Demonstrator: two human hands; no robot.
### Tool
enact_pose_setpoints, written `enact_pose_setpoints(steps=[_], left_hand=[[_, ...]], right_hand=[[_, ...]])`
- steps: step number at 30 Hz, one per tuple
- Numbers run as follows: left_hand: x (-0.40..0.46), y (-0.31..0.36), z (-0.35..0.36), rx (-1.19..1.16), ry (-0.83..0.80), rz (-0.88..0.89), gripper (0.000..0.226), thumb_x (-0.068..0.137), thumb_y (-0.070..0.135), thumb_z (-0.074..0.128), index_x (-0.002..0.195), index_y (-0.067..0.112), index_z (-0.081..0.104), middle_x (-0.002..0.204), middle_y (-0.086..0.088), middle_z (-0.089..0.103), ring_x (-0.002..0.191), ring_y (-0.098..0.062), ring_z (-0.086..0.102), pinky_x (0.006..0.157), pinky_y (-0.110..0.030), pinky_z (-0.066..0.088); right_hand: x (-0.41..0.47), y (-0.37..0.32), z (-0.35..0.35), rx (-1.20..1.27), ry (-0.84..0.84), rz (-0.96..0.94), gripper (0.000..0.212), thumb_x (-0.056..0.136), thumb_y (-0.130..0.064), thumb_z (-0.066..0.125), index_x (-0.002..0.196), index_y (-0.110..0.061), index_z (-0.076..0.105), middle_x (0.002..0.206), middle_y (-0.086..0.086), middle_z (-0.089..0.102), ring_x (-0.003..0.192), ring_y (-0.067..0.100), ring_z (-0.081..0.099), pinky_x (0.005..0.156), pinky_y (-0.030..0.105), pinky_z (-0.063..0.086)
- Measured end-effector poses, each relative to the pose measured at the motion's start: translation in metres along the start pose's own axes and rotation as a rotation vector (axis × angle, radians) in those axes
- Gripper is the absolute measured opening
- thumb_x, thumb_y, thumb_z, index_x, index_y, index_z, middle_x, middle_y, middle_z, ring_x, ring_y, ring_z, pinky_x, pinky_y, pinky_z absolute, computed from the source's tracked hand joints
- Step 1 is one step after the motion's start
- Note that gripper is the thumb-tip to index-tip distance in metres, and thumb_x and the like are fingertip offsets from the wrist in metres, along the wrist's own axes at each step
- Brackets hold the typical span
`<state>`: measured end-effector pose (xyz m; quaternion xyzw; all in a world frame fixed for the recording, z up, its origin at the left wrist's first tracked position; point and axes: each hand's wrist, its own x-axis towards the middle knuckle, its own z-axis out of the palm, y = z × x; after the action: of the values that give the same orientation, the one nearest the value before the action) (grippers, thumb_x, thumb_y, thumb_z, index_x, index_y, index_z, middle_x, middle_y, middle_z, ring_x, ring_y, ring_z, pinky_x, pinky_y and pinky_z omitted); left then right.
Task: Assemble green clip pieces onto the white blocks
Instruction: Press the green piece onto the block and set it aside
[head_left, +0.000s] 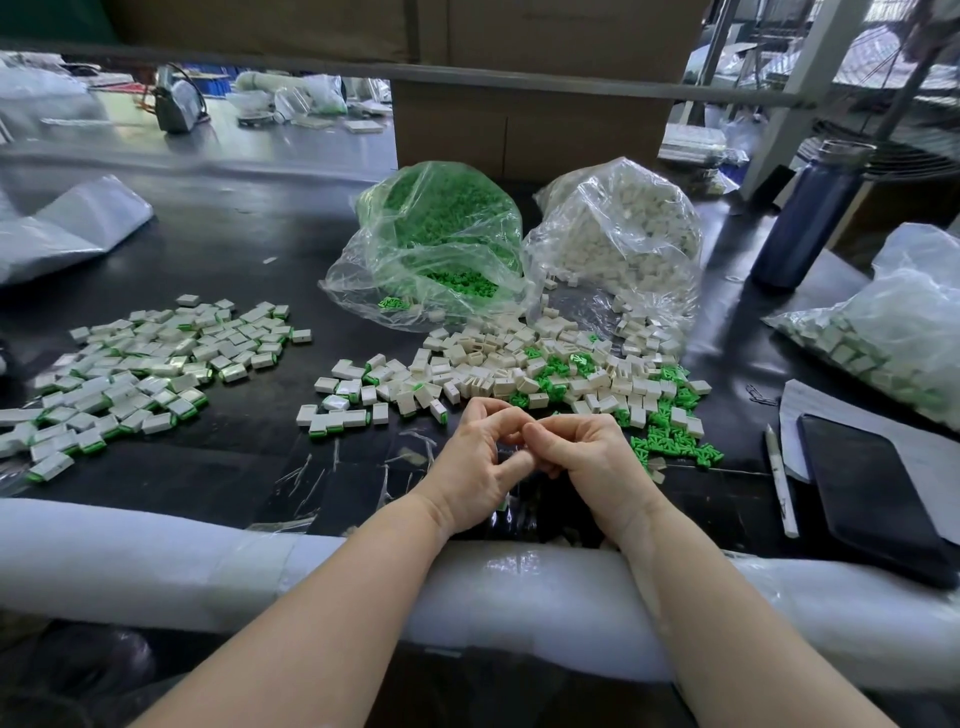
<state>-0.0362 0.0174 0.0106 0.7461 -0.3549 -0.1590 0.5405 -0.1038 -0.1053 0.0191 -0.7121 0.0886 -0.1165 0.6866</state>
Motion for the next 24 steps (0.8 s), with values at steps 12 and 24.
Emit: enact_pose_setpoints(steps=[12, 24], left_hand=[[-0.0001, 0.0000, -0.0003, 0.022, -0.001, 0.018, 0.025, 0.086, 0.003, 0.057, 0.083, 0.027, 0.057, 0.107, 0.002, 0.038, 0.083, -0.001, 0.046, 0.076, -0.009, 0.041], [-0.0007, 0.0018, -0.0011, 0.005, 0.005, 0.012, 0.023, 0.087, 0.003, 0.055, 0.085, 0.026, 0.059, 0.110, -0.002, 0.039, 0.088, -0.010, 0.050, 0.087, -0.021, 0.046]], right_hand=[[-0.0006, -0.0006, 0.0009, 0.057, -0.008, -0.007, 0.016, 0.087, -0.005, 0.060, 0.075, -0.001, 0.071, 0.050, -0.004, 0.062, 0.045, 0.001, 0.054, 0.047, 0.011, 0.042], [-0.0002, 0.0007, 0.0020, 0.001, 0.021, -0.015, 0.022, 0.088, -0.013, 0.062, 0.079, 0.004, 0.071, 0.058, 0.007, 0.061, 0.051, 0.005, 0.052, 0.051, 0.014, 0.042]])
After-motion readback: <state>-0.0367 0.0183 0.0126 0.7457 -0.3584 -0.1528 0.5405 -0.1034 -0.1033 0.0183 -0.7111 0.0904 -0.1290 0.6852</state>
